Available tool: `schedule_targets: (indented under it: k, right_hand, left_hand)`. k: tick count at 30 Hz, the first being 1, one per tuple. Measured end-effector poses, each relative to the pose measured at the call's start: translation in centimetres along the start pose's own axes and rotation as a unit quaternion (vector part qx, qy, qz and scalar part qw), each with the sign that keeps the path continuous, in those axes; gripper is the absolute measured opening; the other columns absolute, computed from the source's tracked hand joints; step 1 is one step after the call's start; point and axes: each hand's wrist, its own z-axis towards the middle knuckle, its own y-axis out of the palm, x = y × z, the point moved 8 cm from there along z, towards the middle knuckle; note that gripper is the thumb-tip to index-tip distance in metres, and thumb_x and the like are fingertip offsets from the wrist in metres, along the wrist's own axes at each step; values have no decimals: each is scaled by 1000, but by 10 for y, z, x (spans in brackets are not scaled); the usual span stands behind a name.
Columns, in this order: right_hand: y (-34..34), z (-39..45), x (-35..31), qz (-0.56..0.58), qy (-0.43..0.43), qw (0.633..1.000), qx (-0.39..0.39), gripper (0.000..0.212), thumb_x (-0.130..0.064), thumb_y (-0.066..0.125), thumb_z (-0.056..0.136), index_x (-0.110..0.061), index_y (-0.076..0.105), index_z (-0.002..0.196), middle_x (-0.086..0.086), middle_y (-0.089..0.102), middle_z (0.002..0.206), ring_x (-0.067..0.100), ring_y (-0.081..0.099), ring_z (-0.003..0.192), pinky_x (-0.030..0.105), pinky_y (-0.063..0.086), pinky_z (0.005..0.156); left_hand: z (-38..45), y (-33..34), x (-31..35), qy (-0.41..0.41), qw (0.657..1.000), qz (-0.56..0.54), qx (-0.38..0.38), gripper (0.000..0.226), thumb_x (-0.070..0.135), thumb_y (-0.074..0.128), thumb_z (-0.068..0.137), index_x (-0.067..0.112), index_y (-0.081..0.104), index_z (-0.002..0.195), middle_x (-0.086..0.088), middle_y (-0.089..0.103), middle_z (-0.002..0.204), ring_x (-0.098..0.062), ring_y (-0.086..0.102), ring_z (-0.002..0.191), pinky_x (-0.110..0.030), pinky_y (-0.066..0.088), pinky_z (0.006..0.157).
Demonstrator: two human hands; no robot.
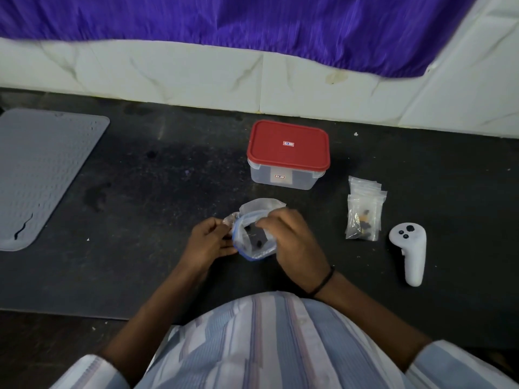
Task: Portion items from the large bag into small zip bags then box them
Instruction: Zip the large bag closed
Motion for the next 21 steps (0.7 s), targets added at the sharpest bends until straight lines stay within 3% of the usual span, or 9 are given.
schedule_targets:
  k: [3, 5, 6, 10, 13, 16, 18, 21]
  right_hand:
    - [24, -6, -1, -64, -20, 993, -98, 30, -28, 55, 90, -9, 62, 113, 7, 61, 101, 14, 50, 90, 27, 48, 77]
    - [34, -7, 2, -105, -9, 985, -135, 56, -54, 63, 83, -14, 55, 121, 4, 60, 105, 14, 53, 91, 26, 47, 71]
    - [35, -6, 2, -131, -13, 983, -130, 60, -57, 66, 78, -15, 54, 121, 4, 61, 104, 15, 56, 89, 26, 48, 67]
    - [30, -1, 7, -176, -4, 982, -68, 43, -31, 75, 78, -17, 49, 110, 4, 67, 85, 18, 62, 73, 29, 50, 53]
    - [20, -2, 31, -68, 134, 987, -50, 34, -37, 48, 92, -26, 39, 123, 9, 65, 104, 23, 63, 88, 38, 55, 68]
    - [10, -4, 48, 51, 193, 980, -19, 32, -33, 44, 95, -30, 41, 127, 4, 63, 115, 19, 61, 100, 40, 54, 80]
    - [8, -3, 54, 77, 196, 977, -35, 24, -33, 44, 95, -31, 48, 118, -1, 63, 108, 16, 61, 96, 40, 53, 78]
    - [7, -8, 65, 189, 241, 951, -34, 7, -27, 52, 90, -27, 57, 95, -10, 63, 86, 7, 59, 78, 29, 50, 69]
  left_hand:
    - [2, 7, -1, 4, 999, -34, 2, 23, 18, 50, 103, -2, 60, 100, -23, 68, 89, -24, 68, 72, -27, 59, 60]
    - [2, 12, 0, 18, 999, -42, -8, 22, 17, 49, 103, -1, 60, 98, -21, 67, 86, -24, 67, 74, -27, 58, 61]
    - [1, 14, 1, 26, 999, -39, -14, 22, 17, 49, 103, 0, 60, 96, -20, 67, 84, -24, 67, 74, -28, 58, 62]
    - [1, 15, 4, 72, 997, 14, -33, 22, 14, 49, 103, 7, 57, 84, -12, 68, 80, -20, 66, 73, -32, 59, 66]
    - [5, 2, 7, 116, 989, 91, -18, 21, 12, 47, 103, 11, 56, 84, -6, 68, 81, -16, 67, 74, -34, 60, 69]
    - [10, -11, 8, 131, 983, 128, -8, 19, 13, 48, 103, 12, 56, 85, -10, 69, 86, -18, 68, 77, -38, 60, 73]
    - [12, -15, 9, 152, 972, 176, -10, 18, 11, 48, 102, 9, 56, 86, -9, 69, 86, -18, 68, 75, -35, 61, 70]
    - [14, -20, 13, 174, 949, 262, -23, 18, 10, 48, 102, 10, 54, 85, -8, 68, 83, -18, 69, 73, -29, 61, 64]
